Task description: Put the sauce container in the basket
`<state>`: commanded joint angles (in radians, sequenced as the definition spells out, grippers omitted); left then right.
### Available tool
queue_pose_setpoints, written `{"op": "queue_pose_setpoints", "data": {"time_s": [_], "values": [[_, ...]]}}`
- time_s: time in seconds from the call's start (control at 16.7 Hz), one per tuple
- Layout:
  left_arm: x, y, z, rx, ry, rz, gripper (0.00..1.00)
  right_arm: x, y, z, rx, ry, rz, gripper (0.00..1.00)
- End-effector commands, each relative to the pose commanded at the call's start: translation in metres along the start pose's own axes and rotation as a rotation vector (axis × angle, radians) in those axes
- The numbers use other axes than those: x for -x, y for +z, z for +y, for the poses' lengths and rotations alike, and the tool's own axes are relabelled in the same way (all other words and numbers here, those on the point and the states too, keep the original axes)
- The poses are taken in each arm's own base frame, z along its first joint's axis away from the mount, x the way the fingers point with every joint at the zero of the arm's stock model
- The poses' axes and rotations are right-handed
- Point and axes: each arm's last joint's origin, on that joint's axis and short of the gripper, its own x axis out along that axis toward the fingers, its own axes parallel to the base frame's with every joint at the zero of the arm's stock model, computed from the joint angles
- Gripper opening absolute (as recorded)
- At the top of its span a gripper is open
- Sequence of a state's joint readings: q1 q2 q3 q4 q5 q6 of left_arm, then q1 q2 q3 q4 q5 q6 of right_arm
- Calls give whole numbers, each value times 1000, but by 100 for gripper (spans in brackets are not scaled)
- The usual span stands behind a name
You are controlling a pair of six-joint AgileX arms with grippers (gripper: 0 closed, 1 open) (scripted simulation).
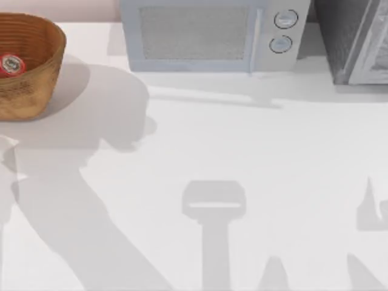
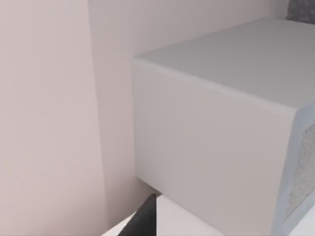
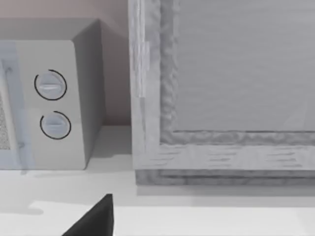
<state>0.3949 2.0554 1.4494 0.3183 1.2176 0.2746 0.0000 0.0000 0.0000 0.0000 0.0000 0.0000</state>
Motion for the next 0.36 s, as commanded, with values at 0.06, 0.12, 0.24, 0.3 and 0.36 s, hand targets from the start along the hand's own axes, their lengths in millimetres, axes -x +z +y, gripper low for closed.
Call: {"op": "queue_pose_setpoints", "data": {"time_s": [0.06, 0.12, 0.24, 0.3, 0.36], "values": [[0, 0, 0, 0, 0, 0, 100, 0, 0, 0, 0, 0, 0, 100], [0, 0, 0, 0, 0, 0, 100, 0, 0, 0, 0, 0, 0, 100], [0, 0, 0, 0, 0, 0, 100, 0, 0, 0, 0, 0, 0, 100], [0, 0, 0, 0, 0, 0, 100, 0, 0, 0, 0, 0, 0, 100], [0, 0, 0, 0, 0, 0, 100, 0, 0, 0, 0, 0, 0, 100]]}}
